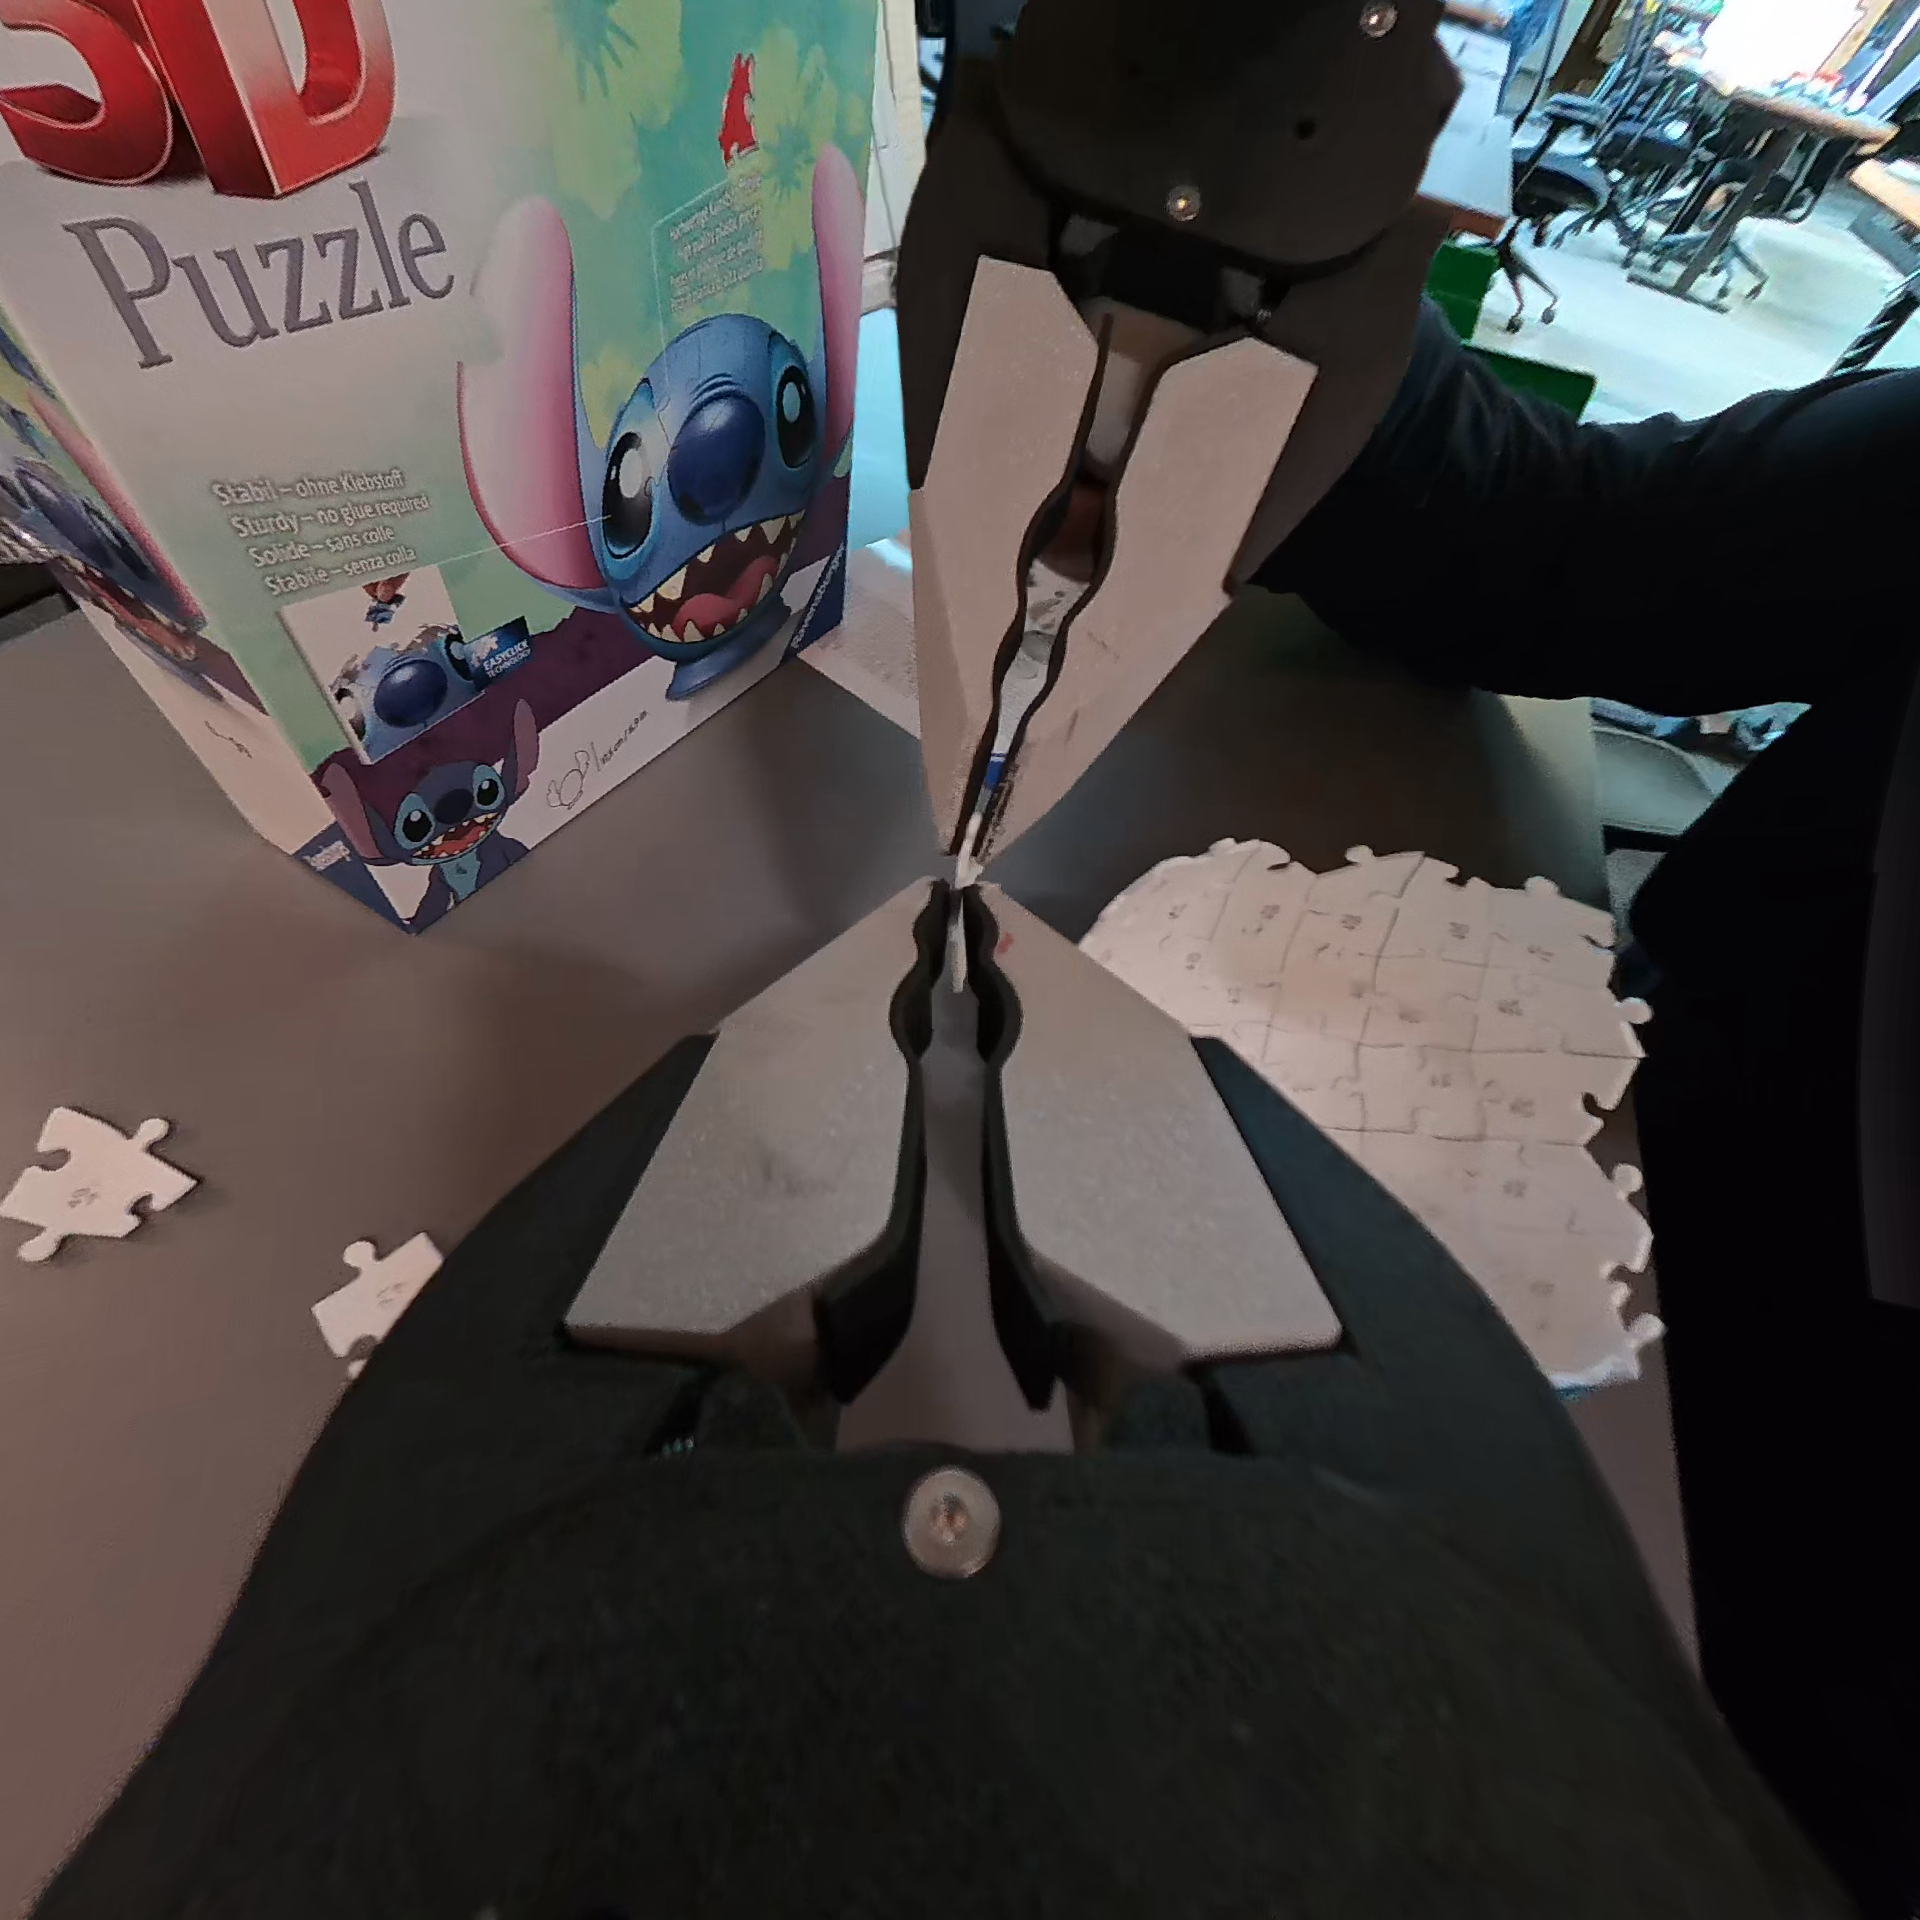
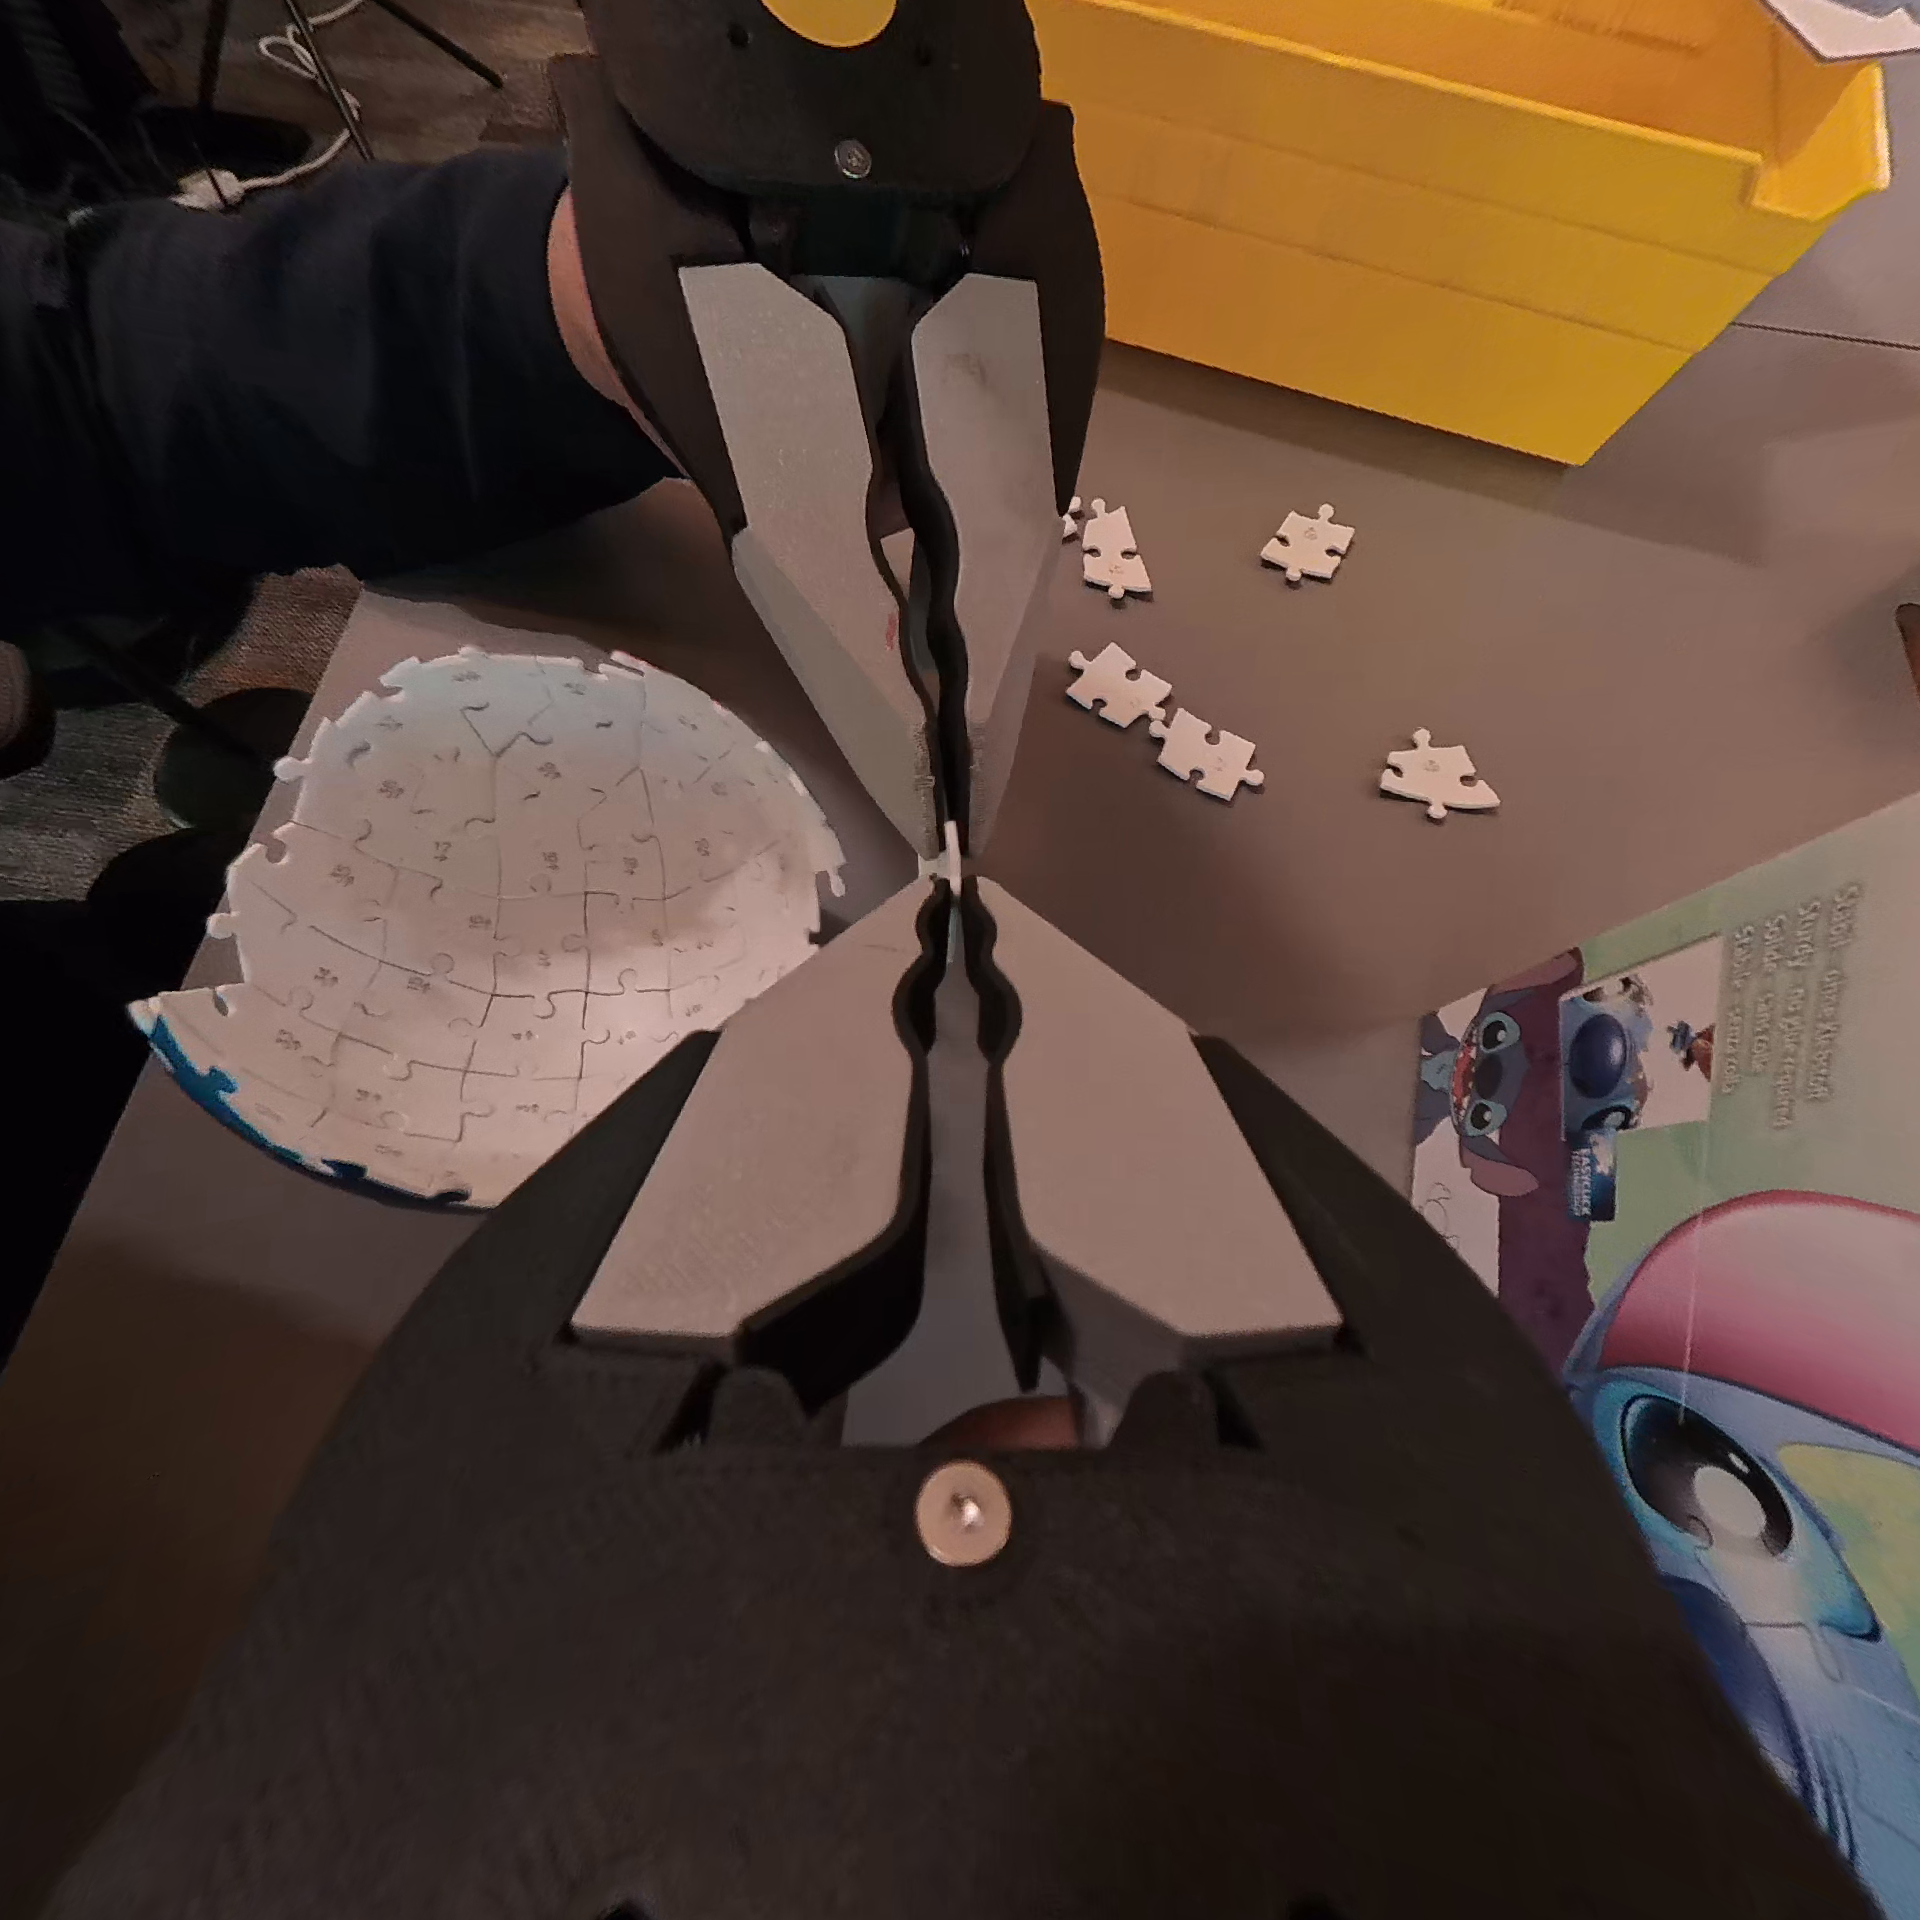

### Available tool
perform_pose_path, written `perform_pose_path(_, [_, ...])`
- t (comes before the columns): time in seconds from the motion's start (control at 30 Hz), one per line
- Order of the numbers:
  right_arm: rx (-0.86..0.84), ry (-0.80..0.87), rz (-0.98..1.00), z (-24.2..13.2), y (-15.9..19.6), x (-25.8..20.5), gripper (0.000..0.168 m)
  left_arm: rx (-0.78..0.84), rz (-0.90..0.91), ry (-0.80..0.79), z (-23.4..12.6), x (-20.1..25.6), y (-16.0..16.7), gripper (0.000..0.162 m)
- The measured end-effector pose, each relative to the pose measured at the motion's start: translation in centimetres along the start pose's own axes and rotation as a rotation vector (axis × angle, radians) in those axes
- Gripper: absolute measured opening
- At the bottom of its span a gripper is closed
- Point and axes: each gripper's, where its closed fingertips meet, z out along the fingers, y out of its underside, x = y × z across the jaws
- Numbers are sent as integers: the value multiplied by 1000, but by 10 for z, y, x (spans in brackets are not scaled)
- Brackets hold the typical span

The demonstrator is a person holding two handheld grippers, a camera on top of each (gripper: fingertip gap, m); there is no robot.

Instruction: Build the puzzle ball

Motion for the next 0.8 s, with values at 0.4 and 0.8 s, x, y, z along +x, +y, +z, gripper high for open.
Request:
perform_pose_path(0.4, [-90,37,-109,2,-6,-32,0,47,-131,-55,-22,-26,-1,5])
perform_pose_path(0.8, [-148,26,-80,19,5,-43,0,-40,-227,-27,-9,-29,18,11])
